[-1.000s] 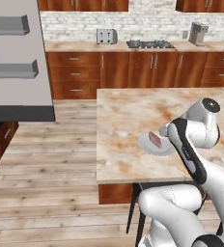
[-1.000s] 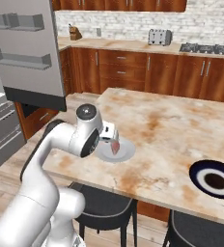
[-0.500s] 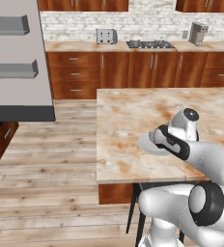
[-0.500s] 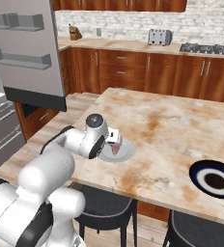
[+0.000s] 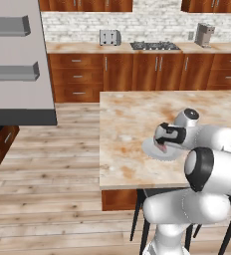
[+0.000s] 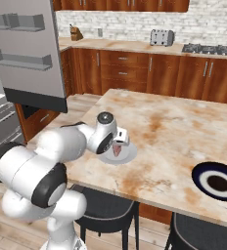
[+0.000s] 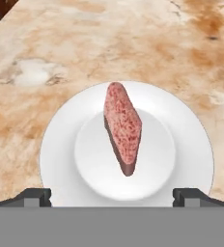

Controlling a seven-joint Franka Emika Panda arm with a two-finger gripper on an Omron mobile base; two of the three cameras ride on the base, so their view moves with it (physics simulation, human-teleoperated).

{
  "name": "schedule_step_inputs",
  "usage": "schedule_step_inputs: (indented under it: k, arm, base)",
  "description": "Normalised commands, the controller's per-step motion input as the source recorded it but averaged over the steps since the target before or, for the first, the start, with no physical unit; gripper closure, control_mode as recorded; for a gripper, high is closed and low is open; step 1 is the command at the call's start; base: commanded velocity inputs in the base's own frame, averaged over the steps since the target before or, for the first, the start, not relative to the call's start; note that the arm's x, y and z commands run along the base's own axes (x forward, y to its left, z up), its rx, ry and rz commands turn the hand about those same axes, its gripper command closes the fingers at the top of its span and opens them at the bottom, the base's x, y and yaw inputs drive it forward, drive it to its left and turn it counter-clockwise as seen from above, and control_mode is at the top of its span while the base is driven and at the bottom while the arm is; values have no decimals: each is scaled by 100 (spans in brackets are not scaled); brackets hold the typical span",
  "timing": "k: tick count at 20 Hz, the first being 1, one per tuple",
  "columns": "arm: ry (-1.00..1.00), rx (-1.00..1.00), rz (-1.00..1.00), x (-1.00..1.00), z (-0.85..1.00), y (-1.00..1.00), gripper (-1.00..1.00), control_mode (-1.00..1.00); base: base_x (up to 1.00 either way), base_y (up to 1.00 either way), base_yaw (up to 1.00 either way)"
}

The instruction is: Transport the steak and broccoli to the fridge. Place the steak on the rack containing meat and place the broccoli on the rack containing the vegetable, ensuring meats and vegetables are on different racks.

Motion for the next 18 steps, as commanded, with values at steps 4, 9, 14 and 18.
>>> schedule_step_inputs:
  k: [4, 9, 14, 18]
  arm:
    - [4, 0, 0, 40, -25, -1, -100, -100]
    - [2, 0, 0, 29, -32, 0, -100, -100]
    - [3, 0, 0, 7, -37, 0, -100, -100]
    - [0, 0, 0, 16, -32, 0, -100, -100]
  base:
    - [0, 0, 0]
    - [0, 0, 0]
    - [0, 0, 0]
    - [0, 0, 0]
